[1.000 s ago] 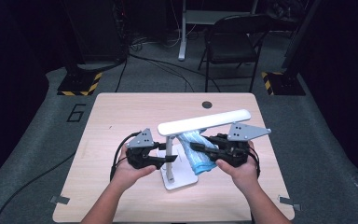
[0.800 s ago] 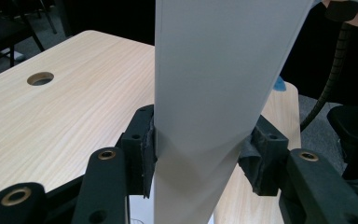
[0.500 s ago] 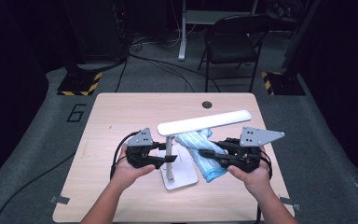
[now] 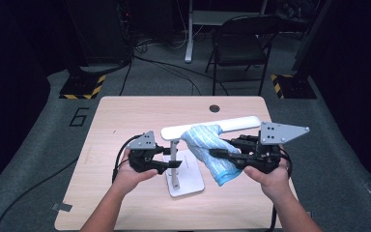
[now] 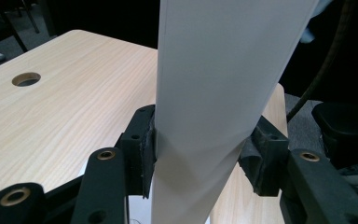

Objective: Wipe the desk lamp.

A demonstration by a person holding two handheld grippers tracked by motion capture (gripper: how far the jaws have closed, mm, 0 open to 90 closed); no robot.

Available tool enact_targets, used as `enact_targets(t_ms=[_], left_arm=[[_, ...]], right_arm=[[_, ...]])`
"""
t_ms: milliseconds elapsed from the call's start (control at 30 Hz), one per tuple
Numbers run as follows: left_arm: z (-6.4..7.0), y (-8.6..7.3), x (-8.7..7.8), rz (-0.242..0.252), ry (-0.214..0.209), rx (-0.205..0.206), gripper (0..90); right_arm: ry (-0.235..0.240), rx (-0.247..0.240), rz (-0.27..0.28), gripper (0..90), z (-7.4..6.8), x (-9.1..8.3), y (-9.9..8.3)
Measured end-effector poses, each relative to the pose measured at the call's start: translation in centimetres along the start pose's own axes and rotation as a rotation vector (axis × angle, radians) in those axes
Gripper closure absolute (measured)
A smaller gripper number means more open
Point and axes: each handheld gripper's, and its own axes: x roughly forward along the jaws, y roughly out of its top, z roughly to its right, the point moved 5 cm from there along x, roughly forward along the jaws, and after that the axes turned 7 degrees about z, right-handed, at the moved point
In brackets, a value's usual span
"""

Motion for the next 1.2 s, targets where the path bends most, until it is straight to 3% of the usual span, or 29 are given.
enact_targets(t_ms=[233,433,600,867,1067,1200], left_arm=[[-0.1,-0.2,-0.3,0.014,-0.017,0.001,51.2],[0.0,-0.2,-0.3,0.013,-0.029,0.002,50.8],[0.1,-0.2,-0.4,0.011,-0.033,0.004,50.8],[-0.2,-0.3,-0.6,0.019,-0.046,-0.014,50.3],[-0.2,-0.3,-0.6,0.021,-0.028,-0.028,47.2],[-0.1,-0.1,-0.8,0.012,-0.007,-0.010,46.1]], right_arm=[[-0.026,-0.009,-0.002,71.8,0.9,0.8,2.2],[-0.097,-0.004,0.023,71.9,3.2,1.1,4.2],[-0.126,-0.014,0.021,71.8,4.6,1.6,4.7],[-0.200,-0.055,0.020,71.4,5.5,1.8,6.3],[-0.251,-0.155,0.013,70.8,5.3,1.9,8.2],[-0.241,-0.142,-0.005,70.2,5.4,2.5,7.7]])
